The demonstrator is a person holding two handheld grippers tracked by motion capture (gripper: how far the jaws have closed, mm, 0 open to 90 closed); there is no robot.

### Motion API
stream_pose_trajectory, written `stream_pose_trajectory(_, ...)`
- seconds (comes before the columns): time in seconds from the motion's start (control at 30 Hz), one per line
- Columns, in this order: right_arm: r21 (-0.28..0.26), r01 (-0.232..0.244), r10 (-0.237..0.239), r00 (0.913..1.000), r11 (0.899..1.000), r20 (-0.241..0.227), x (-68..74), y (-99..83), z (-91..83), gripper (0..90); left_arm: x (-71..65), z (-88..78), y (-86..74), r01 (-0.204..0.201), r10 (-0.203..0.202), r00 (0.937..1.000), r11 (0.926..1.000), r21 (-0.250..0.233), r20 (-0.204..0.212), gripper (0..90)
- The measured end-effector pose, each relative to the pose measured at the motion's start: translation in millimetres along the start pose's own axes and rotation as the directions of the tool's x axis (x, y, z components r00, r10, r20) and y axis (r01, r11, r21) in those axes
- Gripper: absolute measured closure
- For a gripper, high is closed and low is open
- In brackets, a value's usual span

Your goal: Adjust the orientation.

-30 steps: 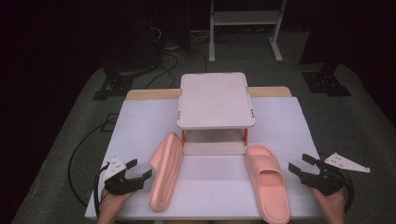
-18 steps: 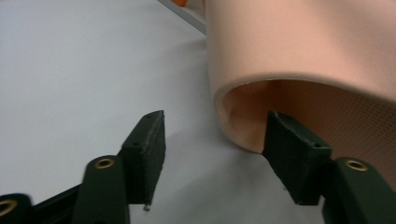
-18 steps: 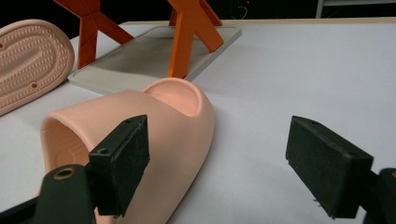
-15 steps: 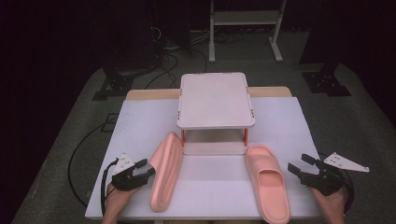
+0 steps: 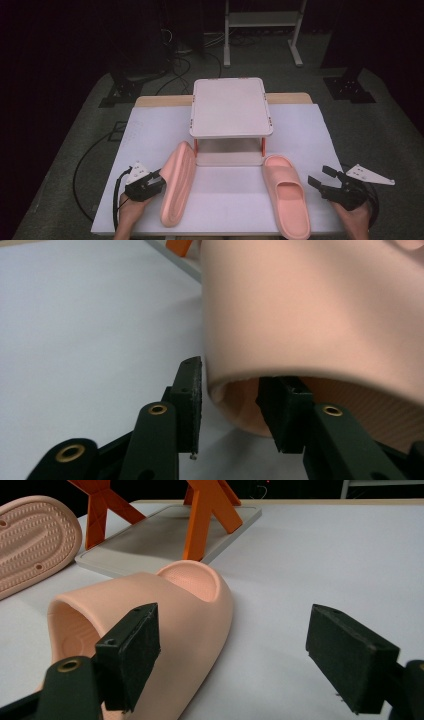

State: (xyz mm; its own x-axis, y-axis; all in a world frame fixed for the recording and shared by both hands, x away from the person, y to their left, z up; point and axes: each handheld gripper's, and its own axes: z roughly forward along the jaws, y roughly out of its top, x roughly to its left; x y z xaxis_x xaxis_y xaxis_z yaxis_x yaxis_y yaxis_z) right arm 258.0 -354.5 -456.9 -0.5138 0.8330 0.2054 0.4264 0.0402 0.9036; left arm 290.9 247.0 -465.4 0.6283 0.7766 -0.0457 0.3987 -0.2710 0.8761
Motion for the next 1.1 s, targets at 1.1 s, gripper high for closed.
stream_pose_trajectory(1.1, -0.006, 0.019, -0.019, 0.9998, 1.0, -0.003, 4.0, 1.5, -2.3, 21.1, -51.5, 20.9, 18.8, -0.107, 0.112, 0.9893, 0.9924, -0.061, 0.093, 60.2)
